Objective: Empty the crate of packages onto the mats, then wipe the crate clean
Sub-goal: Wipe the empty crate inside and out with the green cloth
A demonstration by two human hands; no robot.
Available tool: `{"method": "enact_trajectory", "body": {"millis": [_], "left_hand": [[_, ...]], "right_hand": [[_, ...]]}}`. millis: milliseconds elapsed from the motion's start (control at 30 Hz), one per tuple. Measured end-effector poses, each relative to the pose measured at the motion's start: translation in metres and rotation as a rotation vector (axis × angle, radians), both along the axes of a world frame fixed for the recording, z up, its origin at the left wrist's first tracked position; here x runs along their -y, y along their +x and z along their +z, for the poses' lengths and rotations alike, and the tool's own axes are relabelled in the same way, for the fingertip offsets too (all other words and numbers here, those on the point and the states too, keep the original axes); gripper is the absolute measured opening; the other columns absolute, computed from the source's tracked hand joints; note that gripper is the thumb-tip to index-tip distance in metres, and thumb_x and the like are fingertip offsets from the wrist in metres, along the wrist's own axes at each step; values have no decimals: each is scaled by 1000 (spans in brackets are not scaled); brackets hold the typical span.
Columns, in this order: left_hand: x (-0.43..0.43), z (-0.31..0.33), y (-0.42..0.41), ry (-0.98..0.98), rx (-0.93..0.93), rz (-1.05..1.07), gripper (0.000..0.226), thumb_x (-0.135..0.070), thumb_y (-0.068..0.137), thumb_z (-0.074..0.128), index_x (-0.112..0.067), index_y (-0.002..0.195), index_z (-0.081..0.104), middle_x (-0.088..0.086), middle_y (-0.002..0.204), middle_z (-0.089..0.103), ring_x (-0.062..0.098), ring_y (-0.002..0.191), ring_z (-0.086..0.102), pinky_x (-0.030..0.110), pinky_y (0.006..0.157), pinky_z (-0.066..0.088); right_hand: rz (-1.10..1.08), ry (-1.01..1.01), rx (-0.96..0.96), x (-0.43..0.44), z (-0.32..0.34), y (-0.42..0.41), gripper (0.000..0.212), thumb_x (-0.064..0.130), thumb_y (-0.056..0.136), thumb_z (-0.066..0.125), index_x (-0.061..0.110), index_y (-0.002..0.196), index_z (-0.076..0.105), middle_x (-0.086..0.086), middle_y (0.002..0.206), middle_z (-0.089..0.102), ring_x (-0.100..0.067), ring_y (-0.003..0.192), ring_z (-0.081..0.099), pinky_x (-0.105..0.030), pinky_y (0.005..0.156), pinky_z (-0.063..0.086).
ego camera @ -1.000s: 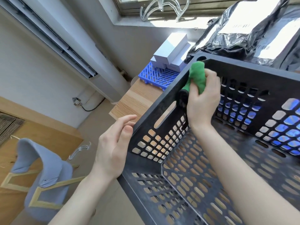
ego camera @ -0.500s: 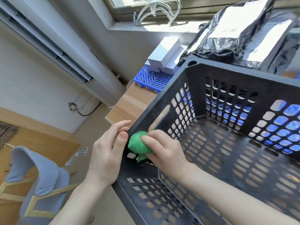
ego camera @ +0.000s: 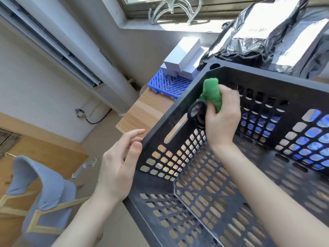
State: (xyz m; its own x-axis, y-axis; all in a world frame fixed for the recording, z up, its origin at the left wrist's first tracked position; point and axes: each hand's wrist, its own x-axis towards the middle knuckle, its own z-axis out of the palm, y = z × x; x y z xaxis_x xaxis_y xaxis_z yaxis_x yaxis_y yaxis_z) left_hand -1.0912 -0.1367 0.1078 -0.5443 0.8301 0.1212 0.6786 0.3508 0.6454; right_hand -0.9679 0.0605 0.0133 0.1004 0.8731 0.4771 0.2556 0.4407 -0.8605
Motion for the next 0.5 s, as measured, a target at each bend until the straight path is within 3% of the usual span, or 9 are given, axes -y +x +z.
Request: {"method": "enact_trajectory", "body": {"millis": [100,200,267,400,500], "left_hand": [[0,0,-1,-6,2,1,49,-63,90,30,-39,121,60,-18,109,67,3,106,62,25,84,49],[0,0,-1,4,10,-8,49,-60,91,32,-35,121,61,-13,108,69,7,107,63,21,85,47],[0,0,-1,1,17,-14,50,-60,91,32,-35,122,61,-11,109,69,8,107,63,21,85,48],[0,1,-1,-10,11,-14,50,-61,91,31,-36,122,60,-12,110,69,7,106,64,23,85,49],[0,0,-1,-12,-6,-7,50,-62,90,30,-37,122,60,-13,108,69,4,105,63,18,84,46]], "right_hand": [[192,76,-56,39,3,-8,31,5,81,58,10,112,56,-11,102,53,-19,94,52,-17,74,42],[461,163,3,90,-3,-13,33,12,80,60,18,111,51,-5,101,51,-22,88,54,-33,65,49],[558,256,68,116,-14,-15,32,11,82,63,19,111,54,-3,99,50,-24,82,56,-35,58,49],[603,430,157,117,-24,-14,22,9,90,60,19,110,56,-4,97,54,-23,78,57,-33,53,49],[479,345,103,85,-13,-12,27,6,86,60,18,110,56,-9,93,57,-22,80,57,-33,58,52]]}}
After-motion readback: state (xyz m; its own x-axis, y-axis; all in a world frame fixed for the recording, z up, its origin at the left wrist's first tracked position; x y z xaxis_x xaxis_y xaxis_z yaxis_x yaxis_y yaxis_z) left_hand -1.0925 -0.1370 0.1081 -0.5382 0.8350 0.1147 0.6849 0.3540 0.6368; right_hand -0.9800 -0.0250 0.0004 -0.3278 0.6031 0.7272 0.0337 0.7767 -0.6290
